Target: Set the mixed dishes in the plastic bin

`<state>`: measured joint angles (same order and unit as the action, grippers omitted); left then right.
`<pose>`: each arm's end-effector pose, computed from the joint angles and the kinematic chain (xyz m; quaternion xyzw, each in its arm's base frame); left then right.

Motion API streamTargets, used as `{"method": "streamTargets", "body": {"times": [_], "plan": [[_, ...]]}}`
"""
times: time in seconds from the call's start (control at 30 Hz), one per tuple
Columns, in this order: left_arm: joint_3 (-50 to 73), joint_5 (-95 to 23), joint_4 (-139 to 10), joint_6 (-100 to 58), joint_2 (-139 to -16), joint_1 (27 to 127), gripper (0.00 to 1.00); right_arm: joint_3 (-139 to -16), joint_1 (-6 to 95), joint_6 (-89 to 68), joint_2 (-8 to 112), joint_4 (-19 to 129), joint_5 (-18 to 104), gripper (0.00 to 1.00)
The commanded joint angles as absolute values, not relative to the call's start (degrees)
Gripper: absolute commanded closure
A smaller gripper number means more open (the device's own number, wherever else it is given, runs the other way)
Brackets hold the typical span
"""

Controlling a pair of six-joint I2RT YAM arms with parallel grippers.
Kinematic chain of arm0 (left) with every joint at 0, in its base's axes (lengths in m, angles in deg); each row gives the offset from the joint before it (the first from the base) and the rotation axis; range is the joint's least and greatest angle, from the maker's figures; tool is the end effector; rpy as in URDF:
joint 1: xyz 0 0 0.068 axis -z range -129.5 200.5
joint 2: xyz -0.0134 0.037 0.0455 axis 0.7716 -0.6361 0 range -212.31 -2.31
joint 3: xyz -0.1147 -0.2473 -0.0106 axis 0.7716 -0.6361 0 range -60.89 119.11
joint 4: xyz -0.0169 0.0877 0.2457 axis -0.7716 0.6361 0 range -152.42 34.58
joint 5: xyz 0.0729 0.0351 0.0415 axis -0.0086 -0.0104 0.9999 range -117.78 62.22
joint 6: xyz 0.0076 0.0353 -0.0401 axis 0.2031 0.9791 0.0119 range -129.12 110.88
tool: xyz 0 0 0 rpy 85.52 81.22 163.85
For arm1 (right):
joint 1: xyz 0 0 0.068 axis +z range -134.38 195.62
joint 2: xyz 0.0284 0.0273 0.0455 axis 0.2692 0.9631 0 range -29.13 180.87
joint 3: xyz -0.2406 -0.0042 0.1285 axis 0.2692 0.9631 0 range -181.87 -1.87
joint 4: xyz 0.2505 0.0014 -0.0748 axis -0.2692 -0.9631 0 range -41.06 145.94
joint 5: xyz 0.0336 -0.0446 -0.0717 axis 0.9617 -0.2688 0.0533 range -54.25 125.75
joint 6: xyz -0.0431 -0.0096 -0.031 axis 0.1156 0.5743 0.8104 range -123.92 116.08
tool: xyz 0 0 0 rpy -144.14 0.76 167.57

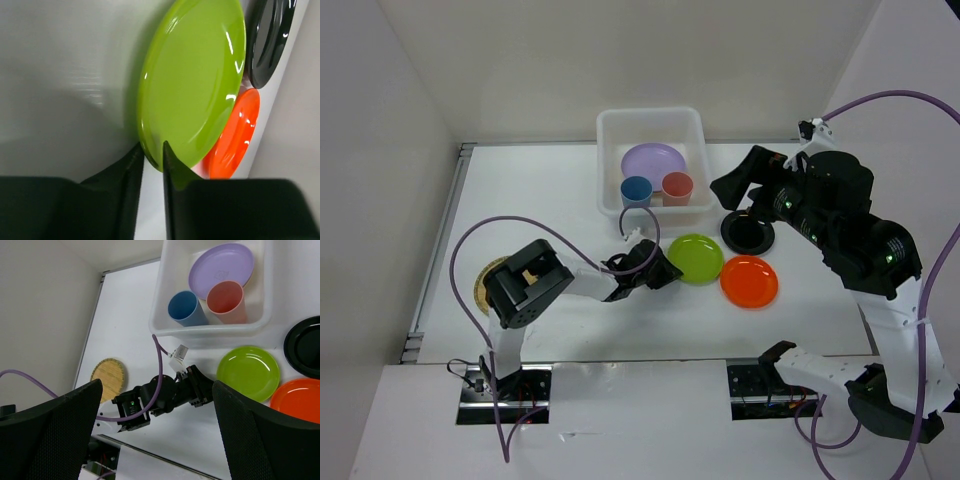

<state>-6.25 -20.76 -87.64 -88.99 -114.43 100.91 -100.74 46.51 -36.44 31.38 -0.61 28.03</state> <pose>0.2545 -0.3010 0.1253 -0.2509 0.8378 -0.4147 0.2512 0.1301 0.0722 0.5082 0.0509 0.8075 0.2611 0.5264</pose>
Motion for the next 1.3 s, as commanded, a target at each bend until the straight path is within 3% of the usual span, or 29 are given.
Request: {"method": "streamTargets", "body": {"times": [0.0, 0.23, 0.37, 1.0, 1.27], "plan": [[-7.1, -17.3, -87.9, -91.1, -116.8, 101.7, 0.73, -101.4, 45.9, -34.9, 30.7, 2.1, 28.2, 0.05], [-8.9, -15.0, -87.9, -91.7, -116.1, 102.3, 0.94, -101.9, 45.4, -34.9, 31.2, 2.1, 28.2, 0.05], [-11.2, -14.4, -87.9, -92.3, -113.1, 102.8, 1.00, -101.9, 45.4, -34.9, 31.2, 2.1, 28.2, 0.05], [-15.0, -11.3, -70.1, -81.4, -82.8, 104.6, 1.00, -100.3, 45.4, -34.3, 31.8, 3.1, 28.7, 0.05], [-10.7, -3.5, -58.6, -76.1, -68.2, 103.7, 1.00, -100.8, 45.4, -34.3, 31.3, 3.8, 28.7, 0.05]]}}
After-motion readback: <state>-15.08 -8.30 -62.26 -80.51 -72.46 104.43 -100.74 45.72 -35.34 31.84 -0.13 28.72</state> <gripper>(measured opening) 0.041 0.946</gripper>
